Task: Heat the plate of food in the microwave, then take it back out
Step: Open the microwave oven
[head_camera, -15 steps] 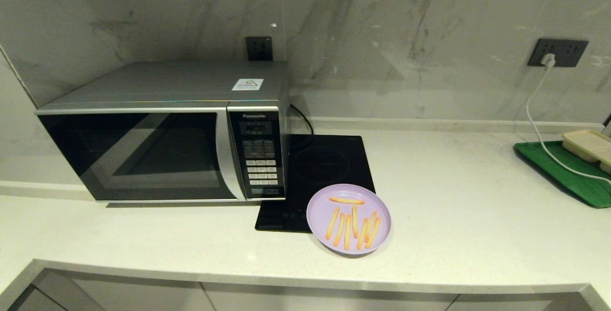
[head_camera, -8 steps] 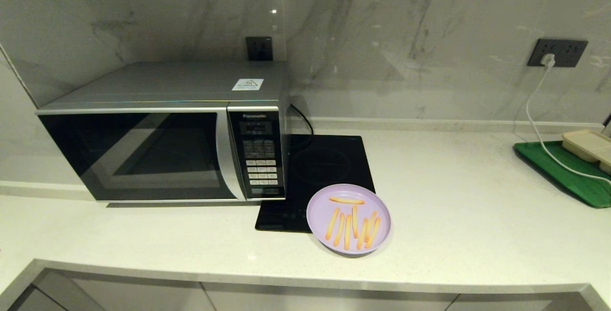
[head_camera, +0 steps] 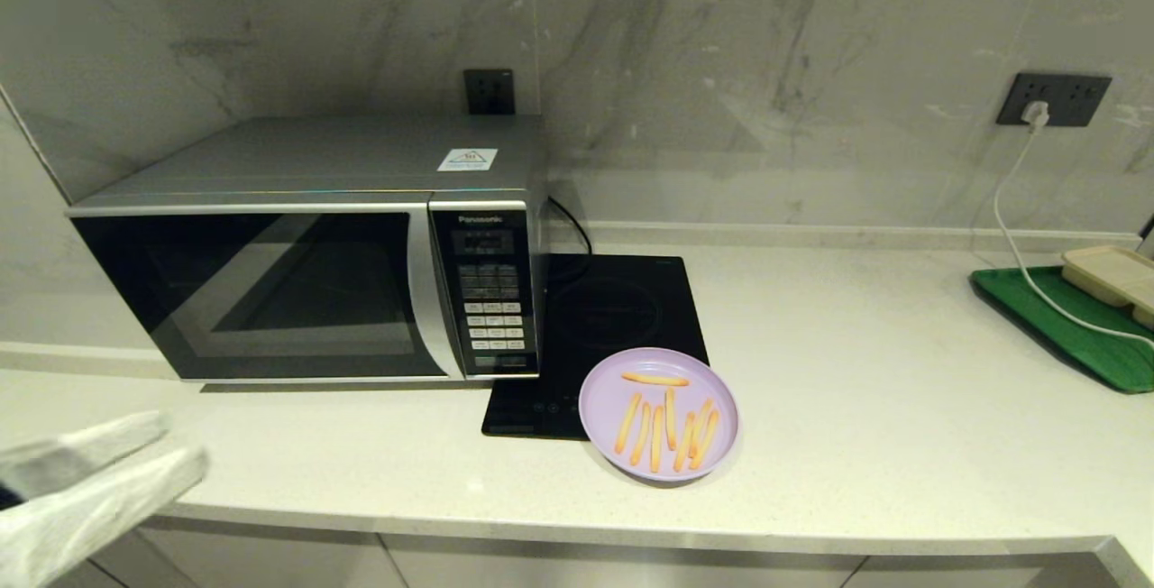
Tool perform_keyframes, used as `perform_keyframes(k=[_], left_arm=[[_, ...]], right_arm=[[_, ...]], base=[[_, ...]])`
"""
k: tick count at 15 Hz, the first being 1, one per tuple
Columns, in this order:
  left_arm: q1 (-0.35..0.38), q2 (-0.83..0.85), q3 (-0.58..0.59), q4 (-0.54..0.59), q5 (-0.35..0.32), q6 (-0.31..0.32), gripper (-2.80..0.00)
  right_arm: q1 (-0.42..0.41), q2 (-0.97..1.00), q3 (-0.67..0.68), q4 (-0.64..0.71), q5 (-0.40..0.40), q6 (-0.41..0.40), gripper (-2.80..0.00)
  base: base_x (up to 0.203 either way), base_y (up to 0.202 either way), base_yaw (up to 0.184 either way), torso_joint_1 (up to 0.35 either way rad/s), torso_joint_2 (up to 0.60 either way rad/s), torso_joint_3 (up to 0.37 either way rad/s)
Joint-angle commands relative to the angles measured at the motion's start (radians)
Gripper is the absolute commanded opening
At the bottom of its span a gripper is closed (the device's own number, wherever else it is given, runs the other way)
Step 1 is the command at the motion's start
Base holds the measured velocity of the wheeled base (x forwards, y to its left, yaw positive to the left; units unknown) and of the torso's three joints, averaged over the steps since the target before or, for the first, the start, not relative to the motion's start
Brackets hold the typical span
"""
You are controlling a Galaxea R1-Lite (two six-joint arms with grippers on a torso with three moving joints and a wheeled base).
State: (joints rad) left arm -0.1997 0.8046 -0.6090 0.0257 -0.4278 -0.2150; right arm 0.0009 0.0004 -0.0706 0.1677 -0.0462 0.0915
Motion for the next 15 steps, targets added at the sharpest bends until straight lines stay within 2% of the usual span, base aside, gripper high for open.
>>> perform_keyframes(k=[1,4,8,9,10,12,15], left_arm=[[-0.012,0.339,-0.009,-0.125,-0.109,-0.007,0.0],[0.069,0.613,-0.009,-0.348,-0.299,0.002,0.0],[0.184,0.894,-0.023,-0.627,-0.459,0.105,0.0],[0.22,0.913,-0.035,-0.658,-0.536,0.116,0.0],[0.242,0.922,-0.047,-0.667,-0.571,0.122,0.0],[0.255,0.955,-0.072,-0.676,-0.584,0.135,0.0],[0.263,0.969,-0.099,-0.684,-0.668,0.141,0.0]], right_arm=[[0.001,0.0,0.0,0.001,0.0,0.0,-2.8],[-0.001,0.0,0.0,0.001,0.0,0.0,-2.8],[0.001,0.0,0.0,0.001,0.0,0.0,-2.8],[0.001,0.0,0.0,0.001,0.0,0.0,-2.8],[0.001,0.0,0.0,0.001,0.0,0.0,-2.8],[0.0,0.0,0.0,0.001,0.0,0.0,-2.8],[0.001,0.0,0.0,0.001,0.0,0.0,-2.8]], base=[[0.0,0.0,0.0,0.0,0.0,0.0],[0.0,0.0,0.0,0.0,0.0,0.0],[0.0,0.0,0.0,0.0,0.0,0.0],[0.0,0.0,0.0,0.0,0.0,0.0],[0.0,0.0,0.0,0.0,0.0,0.0],[0.0,0.0,0.0,0.0,0.0,0.0],[0.0,0.0,0.0,0.0,0.0,0.0]])
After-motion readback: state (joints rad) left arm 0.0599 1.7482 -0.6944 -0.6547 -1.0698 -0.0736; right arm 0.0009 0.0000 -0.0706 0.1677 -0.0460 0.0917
